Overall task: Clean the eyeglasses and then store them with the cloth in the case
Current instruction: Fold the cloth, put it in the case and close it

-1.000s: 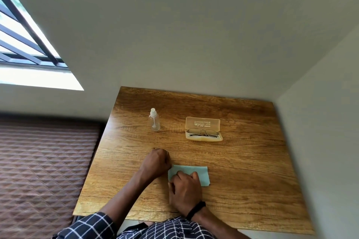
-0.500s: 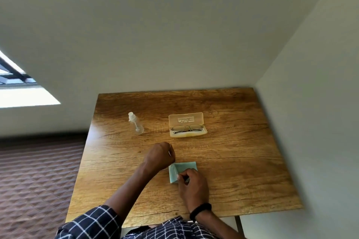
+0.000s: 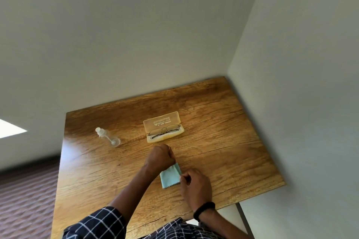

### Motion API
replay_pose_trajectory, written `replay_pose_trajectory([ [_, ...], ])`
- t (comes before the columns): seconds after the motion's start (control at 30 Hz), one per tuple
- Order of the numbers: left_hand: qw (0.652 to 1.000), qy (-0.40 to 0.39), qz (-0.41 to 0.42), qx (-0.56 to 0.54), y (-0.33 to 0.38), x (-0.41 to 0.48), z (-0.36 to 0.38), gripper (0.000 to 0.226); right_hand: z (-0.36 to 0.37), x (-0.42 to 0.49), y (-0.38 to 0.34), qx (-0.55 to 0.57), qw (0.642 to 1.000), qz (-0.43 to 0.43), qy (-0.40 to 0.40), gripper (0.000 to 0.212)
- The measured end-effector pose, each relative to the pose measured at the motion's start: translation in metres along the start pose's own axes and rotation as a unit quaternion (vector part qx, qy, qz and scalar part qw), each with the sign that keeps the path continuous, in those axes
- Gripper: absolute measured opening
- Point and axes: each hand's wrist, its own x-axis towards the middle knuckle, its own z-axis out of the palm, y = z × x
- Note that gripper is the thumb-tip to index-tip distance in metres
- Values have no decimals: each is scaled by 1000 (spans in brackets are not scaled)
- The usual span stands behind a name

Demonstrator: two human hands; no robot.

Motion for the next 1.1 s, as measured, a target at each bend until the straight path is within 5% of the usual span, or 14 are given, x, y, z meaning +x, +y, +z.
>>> replay_pose_trajectory([
  [0.47, 1000, 9, -21, 2, 8, 1, 16, 16, -8, 3, 6, -62, 998, -1, -20, 9],
  [0.73, 993, 117, -9, -14, -13, -13, 7, 19, -15, 2, 8, -28, 999, 16, -16, 10],
  [0.93, 994, 109, -23, 17, -44, -37, 10, 22, -9, -3, 4, -68, 991, -106, -41, 6],
  [1.1, 993, 95, -62, 31, -40, -45, 12, 28, 9, -10, -13, -152, 963, -217, -51, 23],
])
